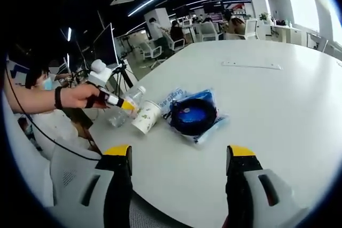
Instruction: Arrange the tabletop items into an orderly group along one side of the table until the central work area is clear of visible clutter.
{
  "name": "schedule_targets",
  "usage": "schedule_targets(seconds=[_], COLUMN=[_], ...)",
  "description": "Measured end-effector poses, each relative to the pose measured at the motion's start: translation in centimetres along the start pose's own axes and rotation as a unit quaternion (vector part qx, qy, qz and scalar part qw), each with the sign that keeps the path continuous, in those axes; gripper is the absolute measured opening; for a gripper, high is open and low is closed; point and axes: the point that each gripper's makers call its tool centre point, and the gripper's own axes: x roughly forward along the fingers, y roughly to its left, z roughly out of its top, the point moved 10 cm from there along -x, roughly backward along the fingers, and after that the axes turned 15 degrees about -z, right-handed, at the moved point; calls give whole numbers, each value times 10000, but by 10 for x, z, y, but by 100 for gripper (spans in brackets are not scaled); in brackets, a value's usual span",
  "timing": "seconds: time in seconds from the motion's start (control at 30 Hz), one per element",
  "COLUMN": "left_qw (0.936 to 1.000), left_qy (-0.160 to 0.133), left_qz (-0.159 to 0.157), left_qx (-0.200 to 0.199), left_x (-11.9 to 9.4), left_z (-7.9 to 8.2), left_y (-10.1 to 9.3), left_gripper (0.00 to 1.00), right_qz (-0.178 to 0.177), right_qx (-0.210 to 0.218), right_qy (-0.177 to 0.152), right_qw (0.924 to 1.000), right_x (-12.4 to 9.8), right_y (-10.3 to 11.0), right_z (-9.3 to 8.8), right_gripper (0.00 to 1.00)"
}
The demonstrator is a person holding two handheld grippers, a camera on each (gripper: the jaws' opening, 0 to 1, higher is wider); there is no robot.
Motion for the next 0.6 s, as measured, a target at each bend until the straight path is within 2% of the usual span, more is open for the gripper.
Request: schedule_targets(seconds=[0.4,0.6], left_qw=[9995,9991], left_qy=[-273,-334], left_qz=[110,188], left_qx=[105,183], left_x=[-12,-14], left_z=[22,26], left_y=[0,0], left_gripper=[36,36], right_qz=[-11,-34], right_qx=[17,26], right_qy=[-19,-13], right_qw=[10000,10000], right_x=[0,-1], right_y=[-1,-3], right_z=[2,1], right_gripper=[71,72])
